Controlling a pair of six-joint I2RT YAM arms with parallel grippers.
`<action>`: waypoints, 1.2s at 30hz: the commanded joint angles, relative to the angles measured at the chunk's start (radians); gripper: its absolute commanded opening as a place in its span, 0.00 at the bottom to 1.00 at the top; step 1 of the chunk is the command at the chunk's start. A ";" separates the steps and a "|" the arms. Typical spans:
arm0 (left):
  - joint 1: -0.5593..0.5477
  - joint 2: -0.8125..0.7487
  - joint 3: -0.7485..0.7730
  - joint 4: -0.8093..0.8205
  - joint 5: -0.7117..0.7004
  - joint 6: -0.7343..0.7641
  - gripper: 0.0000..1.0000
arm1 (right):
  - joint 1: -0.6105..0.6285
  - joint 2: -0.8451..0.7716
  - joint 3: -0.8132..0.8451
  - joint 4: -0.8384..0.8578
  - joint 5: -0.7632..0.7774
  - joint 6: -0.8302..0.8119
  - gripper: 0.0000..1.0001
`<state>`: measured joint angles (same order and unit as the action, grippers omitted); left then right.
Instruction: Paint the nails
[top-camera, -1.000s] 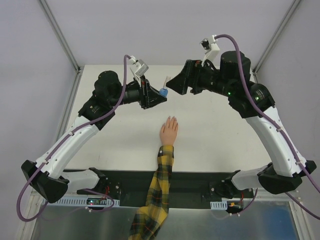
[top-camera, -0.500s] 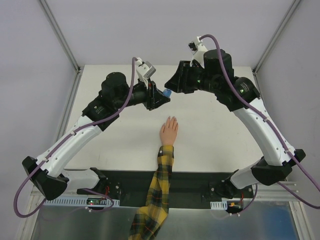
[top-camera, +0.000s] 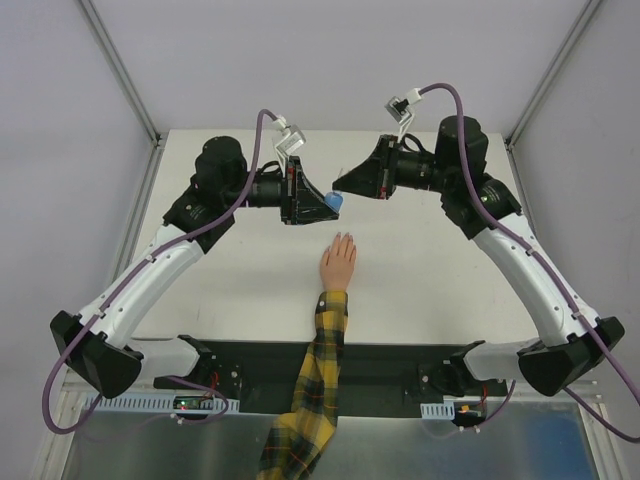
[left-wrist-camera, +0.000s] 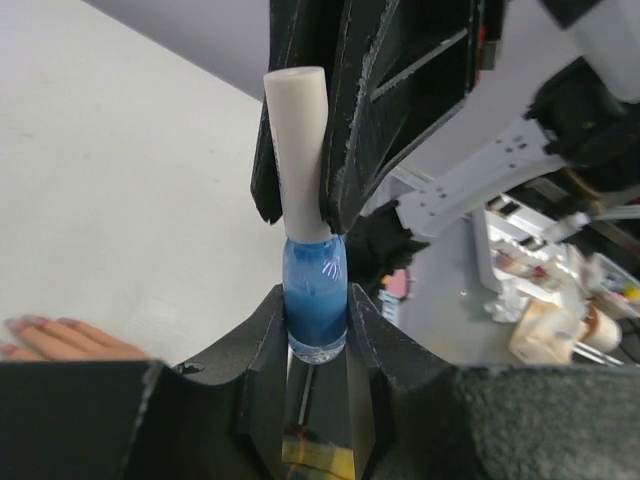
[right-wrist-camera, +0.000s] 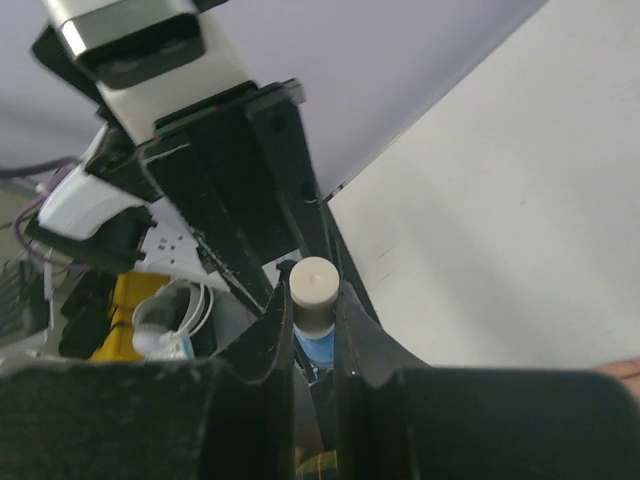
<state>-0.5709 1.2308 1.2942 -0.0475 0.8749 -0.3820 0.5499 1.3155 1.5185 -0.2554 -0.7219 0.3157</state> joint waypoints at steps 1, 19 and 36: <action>-0.001 0.001 0.007 0.239 0.320 -0.144 0.00 | -0.007 -0.018 -0.024 0.202 -0.287 0.028 0.01; 0.005 -0.059 -0.016 0.123 0.038 0.006 0.00 | 0.010 -0.007 0.221 -0.217 0.025 -0.072 0.61; 0.005 -0.031 0.039 0.028 0.185 0.054 0.00 | 0.013 0.146 0.483 -0.584 -0.099 -0.194 0.75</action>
<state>-0.5629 1.2041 1.2877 -0.0174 0.9951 -0.3519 0.5571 1.4609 1.9697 -0.7849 -0.7551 0.1642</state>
